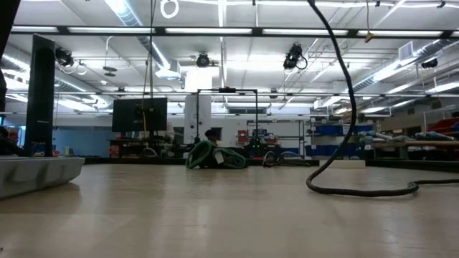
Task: Coil cords
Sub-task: Coil the black wire into a spool
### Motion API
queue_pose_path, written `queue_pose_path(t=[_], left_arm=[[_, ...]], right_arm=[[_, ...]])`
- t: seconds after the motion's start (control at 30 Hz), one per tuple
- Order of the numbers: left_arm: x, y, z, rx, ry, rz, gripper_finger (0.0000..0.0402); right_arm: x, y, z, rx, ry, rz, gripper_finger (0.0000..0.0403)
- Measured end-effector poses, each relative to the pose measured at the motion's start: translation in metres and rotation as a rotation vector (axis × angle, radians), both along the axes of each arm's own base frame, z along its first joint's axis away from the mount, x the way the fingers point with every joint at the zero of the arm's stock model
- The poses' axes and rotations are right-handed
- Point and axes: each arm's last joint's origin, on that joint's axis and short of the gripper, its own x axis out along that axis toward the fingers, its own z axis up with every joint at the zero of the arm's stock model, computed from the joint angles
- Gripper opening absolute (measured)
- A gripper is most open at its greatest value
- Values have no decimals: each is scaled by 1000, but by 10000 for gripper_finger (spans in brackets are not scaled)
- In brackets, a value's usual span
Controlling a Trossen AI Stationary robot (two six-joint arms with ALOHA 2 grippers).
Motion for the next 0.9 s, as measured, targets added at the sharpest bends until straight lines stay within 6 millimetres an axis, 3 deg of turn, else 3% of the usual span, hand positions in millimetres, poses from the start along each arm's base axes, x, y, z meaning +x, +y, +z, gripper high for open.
queue_pose_path(t=[0.2,0.43,0.9], left_arm=[[3,5,-7,-2,73,30,0],[5,11,-16,-21,172,131,0],[5,11,-13,-85,125,108,0]], right_arm=[[9,-13,-2,-12,-1,29,3],[31,-18,-21,-22,96,7,3],[33,-22,-21,-23,98,-50,3]])
